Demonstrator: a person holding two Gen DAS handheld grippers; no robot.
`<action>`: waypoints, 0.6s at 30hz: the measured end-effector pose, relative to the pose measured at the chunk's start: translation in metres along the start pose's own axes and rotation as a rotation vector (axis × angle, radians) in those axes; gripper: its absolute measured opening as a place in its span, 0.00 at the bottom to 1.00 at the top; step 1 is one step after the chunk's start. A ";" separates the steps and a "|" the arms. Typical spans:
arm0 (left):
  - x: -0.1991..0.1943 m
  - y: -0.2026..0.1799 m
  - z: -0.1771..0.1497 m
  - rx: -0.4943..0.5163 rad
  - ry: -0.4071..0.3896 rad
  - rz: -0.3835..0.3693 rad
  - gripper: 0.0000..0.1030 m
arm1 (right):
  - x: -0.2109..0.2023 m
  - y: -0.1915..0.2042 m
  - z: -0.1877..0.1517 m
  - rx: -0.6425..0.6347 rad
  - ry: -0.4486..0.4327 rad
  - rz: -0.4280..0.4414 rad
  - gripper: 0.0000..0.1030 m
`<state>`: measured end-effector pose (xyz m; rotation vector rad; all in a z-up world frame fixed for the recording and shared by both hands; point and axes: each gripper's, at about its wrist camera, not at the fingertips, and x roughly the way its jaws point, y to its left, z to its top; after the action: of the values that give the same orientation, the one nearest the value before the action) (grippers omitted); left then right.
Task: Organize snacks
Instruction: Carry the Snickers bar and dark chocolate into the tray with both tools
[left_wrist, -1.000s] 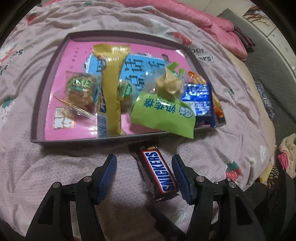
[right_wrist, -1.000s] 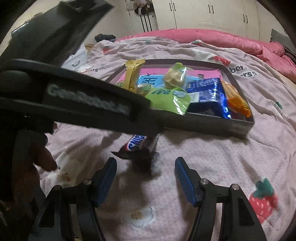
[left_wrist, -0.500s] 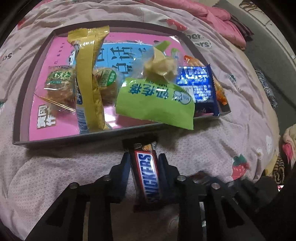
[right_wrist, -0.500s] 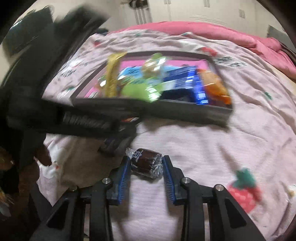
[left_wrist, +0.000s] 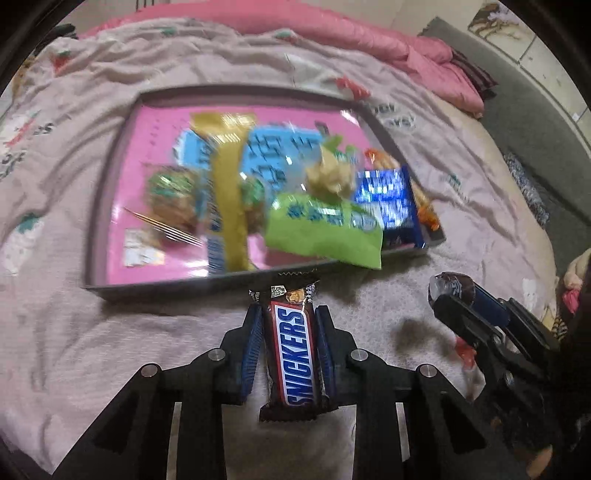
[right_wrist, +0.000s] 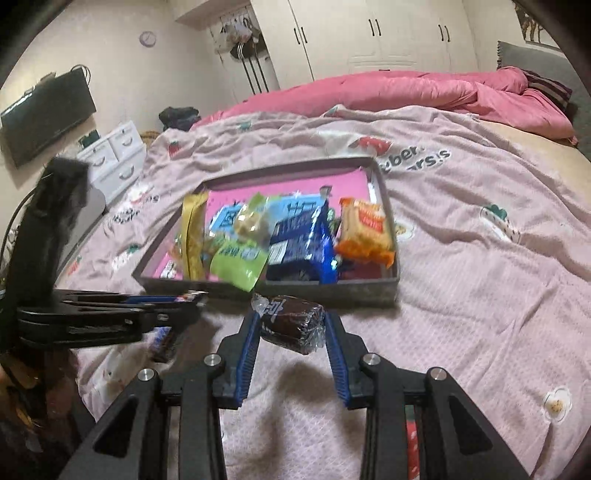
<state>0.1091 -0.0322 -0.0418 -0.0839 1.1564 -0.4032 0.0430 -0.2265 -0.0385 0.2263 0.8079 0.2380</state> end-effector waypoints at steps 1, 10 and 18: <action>-0.007 0.003 0.001 -0.011 -0.016 -0.003 0.29 | -0.003 -0.001 0.000 0.003 -0.008 0.001 0.35; -0.047 0.031 0.022 -0.054 -0.153 0.088 0.29 | -0.009 -0.023 0.017 0.042 -0.064 -0.015 0.35; -0.040 0.044 0.042 -0.045 -0.228 0.187 0.29 | -0.004 -0.032 0.025 0.043 -0.068 -0.030 0.35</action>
<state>0.1448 0.0165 -0.0015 -0.0585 0.9388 -0.1967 0.0626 -0.2604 -0.0278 0.2609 0.7490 0.1839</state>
